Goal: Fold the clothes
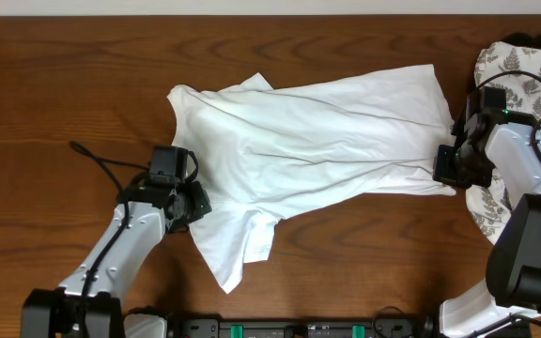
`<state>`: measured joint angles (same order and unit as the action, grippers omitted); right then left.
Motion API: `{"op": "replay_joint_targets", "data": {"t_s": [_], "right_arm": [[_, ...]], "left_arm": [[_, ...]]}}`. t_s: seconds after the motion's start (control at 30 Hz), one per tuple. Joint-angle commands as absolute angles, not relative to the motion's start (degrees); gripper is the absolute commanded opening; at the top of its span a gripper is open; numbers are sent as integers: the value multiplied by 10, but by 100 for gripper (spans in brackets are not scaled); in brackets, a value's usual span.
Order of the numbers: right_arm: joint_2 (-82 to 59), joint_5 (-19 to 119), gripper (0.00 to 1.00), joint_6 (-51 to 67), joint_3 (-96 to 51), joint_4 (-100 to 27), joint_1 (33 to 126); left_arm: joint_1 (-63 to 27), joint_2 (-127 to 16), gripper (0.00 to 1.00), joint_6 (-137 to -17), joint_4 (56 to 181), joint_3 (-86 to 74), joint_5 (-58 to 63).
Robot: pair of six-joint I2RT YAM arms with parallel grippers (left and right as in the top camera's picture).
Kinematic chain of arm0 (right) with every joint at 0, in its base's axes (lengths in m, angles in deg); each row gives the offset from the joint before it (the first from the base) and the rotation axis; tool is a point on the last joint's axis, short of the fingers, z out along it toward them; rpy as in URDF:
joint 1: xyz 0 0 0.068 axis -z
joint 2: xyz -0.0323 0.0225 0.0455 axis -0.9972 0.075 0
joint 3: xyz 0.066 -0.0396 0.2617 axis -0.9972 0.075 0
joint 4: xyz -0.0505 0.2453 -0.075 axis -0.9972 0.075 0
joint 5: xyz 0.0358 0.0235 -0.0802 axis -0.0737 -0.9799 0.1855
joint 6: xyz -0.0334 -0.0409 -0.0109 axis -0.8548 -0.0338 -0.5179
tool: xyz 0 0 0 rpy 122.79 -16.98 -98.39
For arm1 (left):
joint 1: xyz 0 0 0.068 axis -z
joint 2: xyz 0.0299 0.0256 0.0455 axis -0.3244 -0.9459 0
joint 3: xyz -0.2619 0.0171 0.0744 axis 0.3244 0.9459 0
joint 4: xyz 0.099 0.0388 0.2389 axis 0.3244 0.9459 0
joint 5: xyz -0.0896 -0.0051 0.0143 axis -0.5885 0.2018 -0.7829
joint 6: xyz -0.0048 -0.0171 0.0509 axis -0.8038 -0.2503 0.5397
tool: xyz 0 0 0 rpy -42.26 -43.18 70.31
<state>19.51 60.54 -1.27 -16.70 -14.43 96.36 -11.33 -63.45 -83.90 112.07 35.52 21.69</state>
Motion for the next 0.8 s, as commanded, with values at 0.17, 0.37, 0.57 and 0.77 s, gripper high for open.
{"op": "replay_joint_targets", "data": {"t_s": [0.17, 0.37, 0.57, 0.77], "right_arm": [[189, 607, 1, -2, -163, -148, 961], [189, 607, 1, -2, -163, -148, 961], [189, 607, 1, -2, -163, -151, 961], [189, 608, 20, -2, -163, -153, 961]], "left_arm": [[-115, -671, 6, -827, 1105, 361, 230], [-115, -706, 6, -822, 1088, 361, 230], [-115, -732, 6, -823, 1088, 361, 286], [-115, -738, 6, -823, 1088, 361, 323]]}}
